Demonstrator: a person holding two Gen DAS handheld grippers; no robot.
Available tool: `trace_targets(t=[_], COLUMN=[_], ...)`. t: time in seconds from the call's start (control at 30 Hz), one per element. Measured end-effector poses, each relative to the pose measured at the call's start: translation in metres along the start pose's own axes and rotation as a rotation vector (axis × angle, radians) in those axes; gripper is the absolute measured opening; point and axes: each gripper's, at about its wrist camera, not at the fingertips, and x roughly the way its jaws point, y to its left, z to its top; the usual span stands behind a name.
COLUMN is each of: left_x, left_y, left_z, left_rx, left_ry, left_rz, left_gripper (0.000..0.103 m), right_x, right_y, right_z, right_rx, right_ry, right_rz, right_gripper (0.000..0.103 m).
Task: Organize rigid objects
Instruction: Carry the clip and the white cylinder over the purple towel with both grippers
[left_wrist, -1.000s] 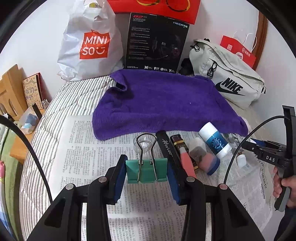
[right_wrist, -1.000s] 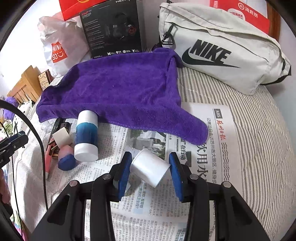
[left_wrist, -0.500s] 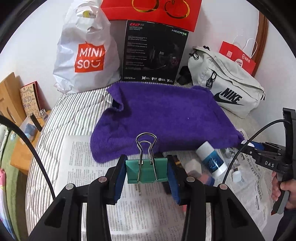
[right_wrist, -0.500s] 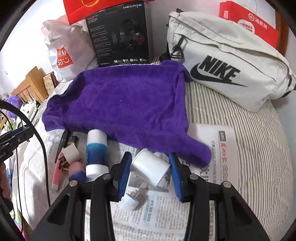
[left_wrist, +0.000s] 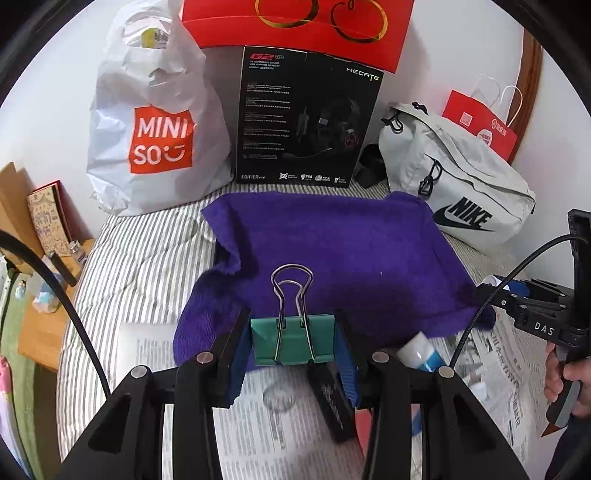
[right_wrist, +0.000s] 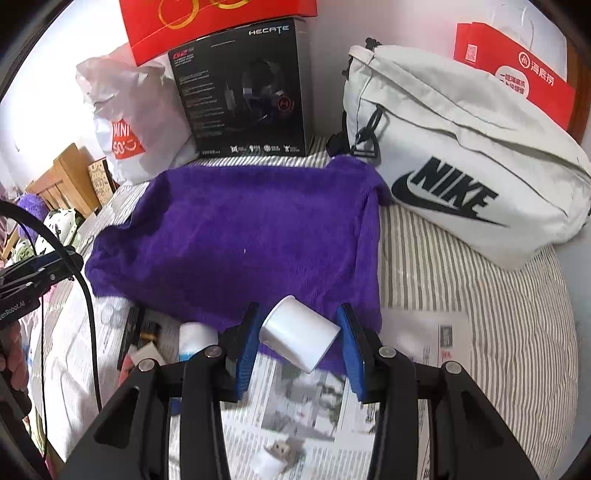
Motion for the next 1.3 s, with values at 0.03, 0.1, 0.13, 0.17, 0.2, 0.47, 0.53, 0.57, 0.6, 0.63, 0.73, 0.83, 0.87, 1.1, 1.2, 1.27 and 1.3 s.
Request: trace_targets(t=[0.03, 0.1, 0.13, 0.17, 0.2, 0.47, 0.53, 0.57, 0.6, 0.63, 0.73, 0.83, 0.87, 1.1, 1.2, 1.27, 1.3], left_x=[0.004, 0.012, 0.016, 0.02, 0.024, 0.063, 0.075, 0.079, 0.085, 0.089, 0.104, 0.117, 0.121, 0.15, 0.158, 0.162, 0.165], left_y=[0.0, 0.0, 0.0, 0.001, 0.001, 0.007, 0.009, 0.01, 0.011, 0.012, 0.013, 0.013, 0.013, 0.011, 0.009, 0.007, 0.006], left_z=[0.004, 0.012, 0.015, 0.018, 0.02, 0.045, 0.05, 0.051, 0.054, 0.056, 0.062, 0.067, 0.068, 0.077, 0.079, 0.079, 0.079], left_rx=[0.002, 0.008, 0.008, 0.009, 0.009, 0.009, 0.007, 0.006, 0.004, 0.003, 0.004, -0.001, -0.004, 0.014, 0.02, 0.028, 0.031], left_ry=[0.001, 0.007, 0.01, 0.013, 0.018, 0.05, 0.063, 0.064, 0.07, 0.075, 0.09, 0.099, 0.105, 0.137, 0.147, 0.158, 0.163], left_rz=[-0.001, -0.003, -0.001, -0.001, -0.003, -0.006, -0.011, -0.013, -0.014, -0.016, -0.018, -0.026, -0.03, -0.038, -0.041, -0.029, -0.024], left_gripper=[0.04, 0.04, 0.04, 0.04, 0.04, 0.04, 0.04, 0.04, 0.04, 0.04, 0.04, 0.04, 0.04, 0.04, 0.04, 0.04, 0.04], right_x=[0.002, 0.005, 0.007, 0.009, 0.012, 0.041, 0.05, 0.055, 0.059, 0.062, 0.075, 0.087, 0.092, 0.119, 0.13, 0.134, 0.135], right_y=[-0.001, -0.003, -0.004, -0.004, -0.005, -0.012, -0.012, -0.012, -0.012, -0.012, -0.011, -0.008, -0.007, -0.006, -0.006, -0.005, -0.005], right_z=[0.004, 0.01, 0.015, 0.018, 0.021, 0.041, 0.046, 0.049, 0.052, 0.053, 0.062, 0.069, 0.071, 0.081, 0.084, 0.084, 0.084], right_rx=[0.0, -0.001, -0.003, -0.004, -0.007, -0.012, -0.01, -0.008, -0.008, -0.008, -0.008, -0.014, -0.02, -0.026, -0.028, -0.032, -0.036], right_ry=[-0.003, -0.007, -0.009, -0.01, -0.012, 0.013, 0.021, 0.022, 0.023, 0.023, 0.036, 0.043, 0.044, 0.071, 0.095, 0.103, 0.106], right_rz=[0.001, -0.002, -0.002, -0.004, -0.004, -0.008, -0.011, -0.012, -0.011, -0.011, -0.005, 0.003, 0.003, 0.005, 0.003, 0.004, 0.003], right_gripper=[0.041, 0.041, 0.041, 0.041, 0.041, 0.041, 0.041, 0.041, 0.041, 0.041, 0.041, 0.041, 0.041, 0.041, 0.041, 0.041, 0.041])
